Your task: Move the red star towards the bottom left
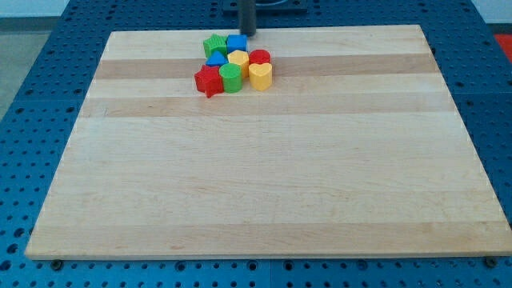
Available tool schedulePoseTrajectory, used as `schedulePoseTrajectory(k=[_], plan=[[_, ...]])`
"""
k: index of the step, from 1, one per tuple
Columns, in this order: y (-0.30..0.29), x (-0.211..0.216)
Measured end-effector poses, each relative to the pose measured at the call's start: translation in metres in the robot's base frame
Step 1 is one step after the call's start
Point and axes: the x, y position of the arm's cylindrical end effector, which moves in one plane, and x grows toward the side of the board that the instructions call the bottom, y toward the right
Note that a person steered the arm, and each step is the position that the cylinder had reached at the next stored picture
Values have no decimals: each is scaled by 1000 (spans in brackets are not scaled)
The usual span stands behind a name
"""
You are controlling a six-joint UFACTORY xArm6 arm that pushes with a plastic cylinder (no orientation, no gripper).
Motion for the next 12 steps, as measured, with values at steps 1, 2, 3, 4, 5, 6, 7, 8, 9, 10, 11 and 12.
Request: schedulePoseTrajectory(k=[1, 2, 3, 4, 5, 6, 7, 8, 9, 10, 11, 12], plan=[[-57, 20], [-85, 61], [-88, 40], [-75, 17], [-47, 1], [-29, 21], [-40, 71], [-45, 120], [-36, 164], [-67, 186], [-77, 225], [-46, 228]])
